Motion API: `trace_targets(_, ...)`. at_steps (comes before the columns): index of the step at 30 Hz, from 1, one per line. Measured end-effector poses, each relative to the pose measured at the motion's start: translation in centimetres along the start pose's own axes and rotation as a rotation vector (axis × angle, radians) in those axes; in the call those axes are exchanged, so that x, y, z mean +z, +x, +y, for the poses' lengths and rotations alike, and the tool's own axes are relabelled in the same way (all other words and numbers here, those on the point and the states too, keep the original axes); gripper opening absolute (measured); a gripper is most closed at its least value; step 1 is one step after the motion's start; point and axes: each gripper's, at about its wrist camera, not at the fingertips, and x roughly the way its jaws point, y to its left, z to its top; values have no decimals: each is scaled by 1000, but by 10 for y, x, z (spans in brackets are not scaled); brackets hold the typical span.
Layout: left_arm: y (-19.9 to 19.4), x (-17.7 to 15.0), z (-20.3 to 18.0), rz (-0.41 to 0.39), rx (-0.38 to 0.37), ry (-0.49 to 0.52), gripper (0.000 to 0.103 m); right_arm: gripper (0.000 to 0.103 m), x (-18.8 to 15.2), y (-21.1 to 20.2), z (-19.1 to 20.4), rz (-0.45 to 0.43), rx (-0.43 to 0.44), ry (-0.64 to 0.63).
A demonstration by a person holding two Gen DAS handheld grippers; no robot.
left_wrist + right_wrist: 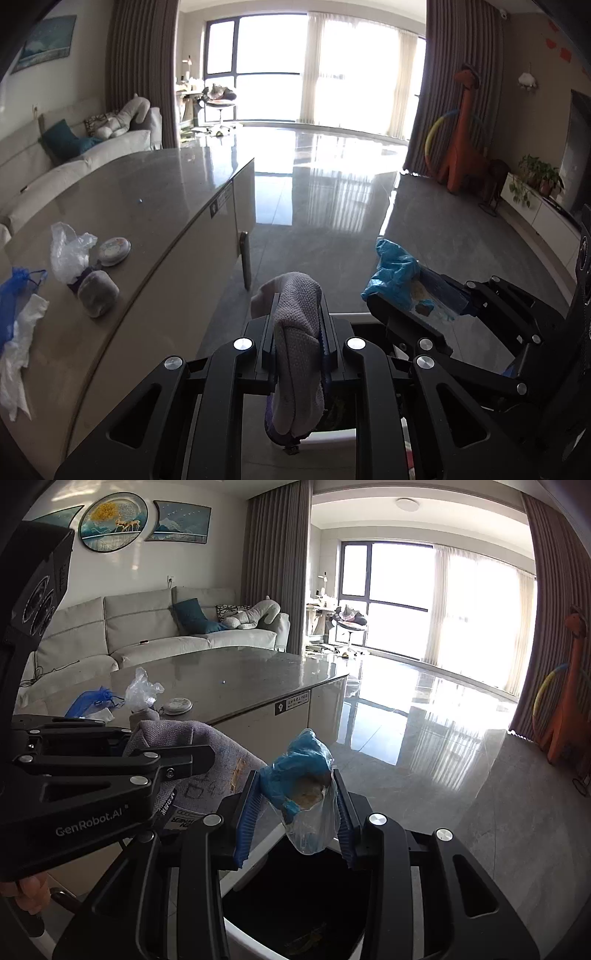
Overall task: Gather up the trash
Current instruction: 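Carry both items to the trash bin and lower them inside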
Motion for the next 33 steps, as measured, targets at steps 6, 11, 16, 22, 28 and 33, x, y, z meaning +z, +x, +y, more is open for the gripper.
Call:
trace_targets(6,22,-3,-22,23,-15,48,16,39,-14,4,-18,31,-63,0)
trace_targets(11,44,-6,-27,74,-16,47,16,39,-22,3,-39,52,-103,42)
trace_targets(16,61,-10,-41,114,-15,79,17,39,-28,4,-47,66,-123,54)
trace_targets(22,80,-14,-62,162,-51,100,17,39,-34,8,-49,90,-133,50)
trace_targets(28,92,-16,-75,175,-83,112,17,38,-39,8,-59,106,-152,68)
trace_targets(33,106,-23,-81,205,-91,125,17,38,-42,14,-62,129,-165,71)
